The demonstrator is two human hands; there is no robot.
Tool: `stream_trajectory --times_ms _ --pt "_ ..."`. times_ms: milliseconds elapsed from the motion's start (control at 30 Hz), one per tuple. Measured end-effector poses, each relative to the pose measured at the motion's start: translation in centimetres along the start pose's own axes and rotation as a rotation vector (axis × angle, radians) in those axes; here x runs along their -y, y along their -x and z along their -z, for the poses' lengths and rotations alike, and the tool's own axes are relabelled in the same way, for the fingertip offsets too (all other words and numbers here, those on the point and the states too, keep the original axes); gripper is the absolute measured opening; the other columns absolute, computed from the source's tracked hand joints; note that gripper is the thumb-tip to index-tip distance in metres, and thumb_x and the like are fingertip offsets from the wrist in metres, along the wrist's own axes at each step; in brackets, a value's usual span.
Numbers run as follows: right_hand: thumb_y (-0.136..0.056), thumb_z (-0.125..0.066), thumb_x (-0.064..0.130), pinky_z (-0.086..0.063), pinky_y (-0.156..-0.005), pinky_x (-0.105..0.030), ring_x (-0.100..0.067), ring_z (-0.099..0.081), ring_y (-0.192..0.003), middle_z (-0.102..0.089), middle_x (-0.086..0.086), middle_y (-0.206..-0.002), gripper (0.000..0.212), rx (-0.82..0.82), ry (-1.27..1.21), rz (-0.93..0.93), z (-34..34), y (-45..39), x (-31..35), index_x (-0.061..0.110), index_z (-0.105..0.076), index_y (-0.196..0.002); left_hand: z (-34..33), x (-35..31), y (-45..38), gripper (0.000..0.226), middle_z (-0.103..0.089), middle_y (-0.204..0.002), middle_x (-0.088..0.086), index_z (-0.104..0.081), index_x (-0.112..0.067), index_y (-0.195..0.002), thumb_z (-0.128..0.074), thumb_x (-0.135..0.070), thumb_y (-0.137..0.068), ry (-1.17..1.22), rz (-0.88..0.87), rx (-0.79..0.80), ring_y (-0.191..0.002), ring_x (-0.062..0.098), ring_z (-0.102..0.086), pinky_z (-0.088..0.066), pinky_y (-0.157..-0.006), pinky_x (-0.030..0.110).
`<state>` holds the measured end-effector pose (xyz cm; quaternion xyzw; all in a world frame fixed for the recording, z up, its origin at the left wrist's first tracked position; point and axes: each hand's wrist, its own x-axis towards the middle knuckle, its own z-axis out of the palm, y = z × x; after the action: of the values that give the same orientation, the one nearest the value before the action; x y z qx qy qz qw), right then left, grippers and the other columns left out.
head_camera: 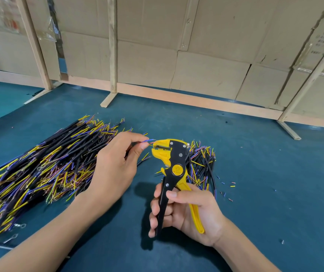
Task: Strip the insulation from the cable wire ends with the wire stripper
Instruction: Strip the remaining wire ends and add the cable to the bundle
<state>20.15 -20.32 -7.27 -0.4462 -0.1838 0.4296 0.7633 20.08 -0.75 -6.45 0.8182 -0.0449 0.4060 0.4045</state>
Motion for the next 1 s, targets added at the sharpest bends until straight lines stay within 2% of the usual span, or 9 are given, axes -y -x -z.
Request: stream_trajectory --times_ms 67,200,300,567,800,933,1000 --pt "-0.087 -0.069 0.016 -0.053 -0.080 -0.055 -0.038 -0.063 -0.080 -0.061 -0.022 -0.090 0.028 0.012 -0.007 0.004 0.09 0.00 -0.02 0.002 -0.057 -0.107 0.00 -0.09 0.01 0.010 -0.058 -0.082 -0.032 -0.070 -0.015 -0.103 -0.066 -0.011 -0.095 -0.001 -0.018 0.003 -0.078 -0.014 -0.053 -0.035 -0.072 0.000" --pt "-0.086 -0.069 0.017 -0.052 -0.080 -0.055 -0.039 -0.063 -0.081 -0.061 -0.023 -0.091 0.029 0.016 -0.022 0.015 0.22 -0.05 -0.04 0.001 -0.058 -0.108 -0.12 0.07 0.17 0.009 -0.062 -0.090 -0.024 -0.070 -0.015 -0.103 -0.066 -0.014 -0.095 0.001 -0.026 0.010 -0.082 -0.006 -0.057 -0.038 -0.074 0.004" --pt "-0.087 -0.069 0.017 -0.052 -0.081 -0.056 -0.039 -0.063 -0.081 -0.061 -0.023 -0.091 0.029 0.023 -0.030 0.018 0.31 -0.01 -0.03 0.001 -0.058 -0.108 -0.34 0.01 0.39 0.009 -0.061 -0.093 -0.026 -0.070 -0.014 -0.103 -0.067 -0.013 -0.095 -0.004 -0.034 0.020 -0.085 -0.010 -0.057 -0.038 -0.076 0.002" --pt "-0.088 -0.067 0.016 -0.052 -0.079 -0.054 -0.037 -0.063 -0.078 -0.061 -0.021 -0.086 0.023 0.022 -0.005 0.014 0.28 0.01 -0.04 0.003 -0.058 -0.103 -0.53 -0.13 0.60 0.009 -0.063 -0.094 -0.021 -0.070 -0.012 -0.102 -0.068 -0.011 -0.094 0.014 -0.048 0.016 -0.084 -0.010 -0.058 -0.038 -0.077 0.001" --pt "-0.089 -0.063 0.015 -0.054 -0.069 -0.047 -0.032 -0.060 -0.065 -0.058 -0.019 -0.074 0.013 -0.037 0.054 0.006 0.02 -0.01 -0.06 0.003 -0.058 -0.090 -0.39 -0.15 0.53 0.009 -0.063 -0.091 -0.026 -0.069 -0.019 -0.102 -0.067 -0.016 -0.094 0.052 -0.028 0.018 -0.078 -0.002 -0.059 -0.039 -0.073 0.004" --pt "-0.089 -0.064 0.015 -0.054 -0.069 -0.048 -0.032 -0.060 -0.065 -0.058 -0.019 -0.075 0.013 -0.029 0.062 0.002 0.04 0.03 0.06 0.003 -0.058 -0.091 -0.11 -0.29 0.38 0.009 -0.067 -0.093 -0.020 -0.071 -0.017 -0.101 -0.066 -0.017 -0.094 0.097 -0.037 0.023 -0.080 0.002 -0.062 -0.042 -0.073 0.006" --pt "-0.089 -0.066 0.015 -0.054 -0.071 -0.049 -0.033 -0.061 -0.068 -0.058 -0.019 -0.077 0.015 -0.013 0.062 0.000 0.10 0.04 0.07 0.003 -0.058 -0.093 0.09 -0.37 0.25 0.009 -0.067 -0.094 -0.023 -0.072 -0.016 -0.100 -0.068 -0.014 -0.092 0.093 -0.047 0.027 -0.081 0.002 -0.062 -0.042 -0.073 0.007"
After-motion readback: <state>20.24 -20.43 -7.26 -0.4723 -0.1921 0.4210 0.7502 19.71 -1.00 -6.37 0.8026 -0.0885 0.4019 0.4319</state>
